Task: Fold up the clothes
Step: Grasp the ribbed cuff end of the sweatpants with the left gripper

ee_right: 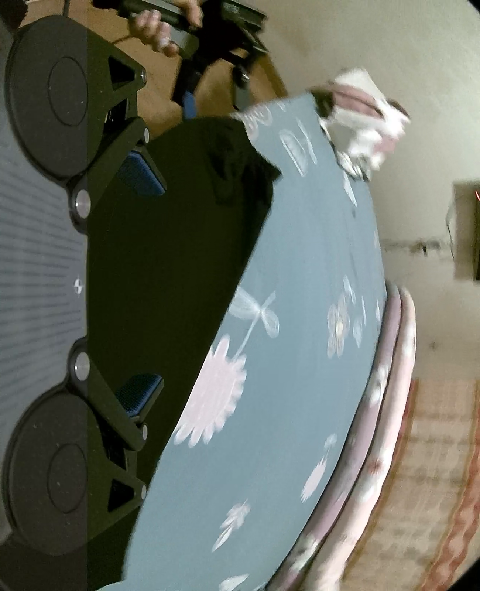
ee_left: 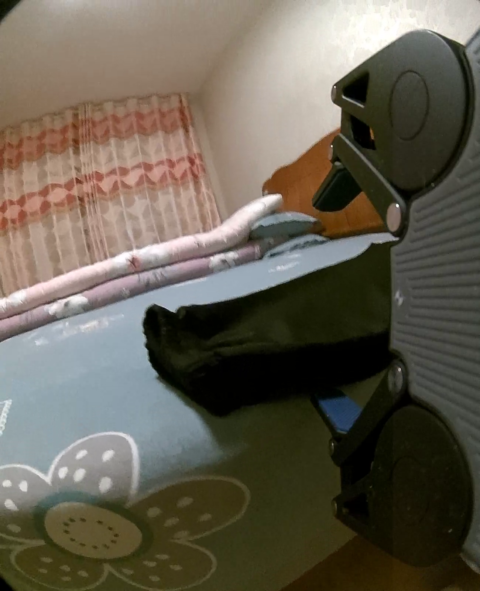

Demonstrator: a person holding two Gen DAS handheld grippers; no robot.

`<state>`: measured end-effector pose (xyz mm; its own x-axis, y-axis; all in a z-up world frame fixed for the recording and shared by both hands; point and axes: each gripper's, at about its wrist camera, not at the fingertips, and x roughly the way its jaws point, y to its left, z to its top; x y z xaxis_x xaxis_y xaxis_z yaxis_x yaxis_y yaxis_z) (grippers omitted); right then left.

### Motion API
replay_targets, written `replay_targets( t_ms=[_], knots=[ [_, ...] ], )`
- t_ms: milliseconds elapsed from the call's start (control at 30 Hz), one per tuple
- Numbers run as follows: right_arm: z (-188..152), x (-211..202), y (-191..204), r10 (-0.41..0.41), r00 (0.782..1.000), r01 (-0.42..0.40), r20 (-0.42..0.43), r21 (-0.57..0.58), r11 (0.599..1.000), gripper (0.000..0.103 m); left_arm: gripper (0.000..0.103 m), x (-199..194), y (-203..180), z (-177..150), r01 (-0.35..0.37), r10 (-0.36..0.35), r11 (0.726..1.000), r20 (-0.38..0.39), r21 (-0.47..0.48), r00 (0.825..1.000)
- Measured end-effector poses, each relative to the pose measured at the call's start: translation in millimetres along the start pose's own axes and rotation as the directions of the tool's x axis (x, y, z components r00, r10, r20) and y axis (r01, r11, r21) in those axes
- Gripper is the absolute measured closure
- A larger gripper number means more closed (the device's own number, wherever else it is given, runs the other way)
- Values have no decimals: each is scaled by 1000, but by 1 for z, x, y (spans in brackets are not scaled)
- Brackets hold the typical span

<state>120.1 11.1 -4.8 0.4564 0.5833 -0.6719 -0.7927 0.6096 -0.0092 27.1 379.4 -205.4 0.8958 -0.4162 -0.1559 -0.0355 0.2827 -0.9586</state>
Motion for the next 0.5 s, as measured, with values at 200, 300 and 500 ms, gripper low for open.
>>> replay_targets(
  t_ms=[200, 300, 500],
  knots=[
    [22, 44, 75, 78, 996, -89, -52, -244, 966, 0, 2, -2, 11, 4, 91, -89, 995, 31, -50, 996],
    [22, 68, 116, 64, 996, -85, -68, -367, 927, 0, 2, -3, 10, 8, 137, -135, 989, 43, -50, 990],
    [9, 101, 181, -15, 999, -17, -50, -578, 816, 6, 3, -4, 7, 13, 160, -159, 987, 29, -33, 987]
  ],
)
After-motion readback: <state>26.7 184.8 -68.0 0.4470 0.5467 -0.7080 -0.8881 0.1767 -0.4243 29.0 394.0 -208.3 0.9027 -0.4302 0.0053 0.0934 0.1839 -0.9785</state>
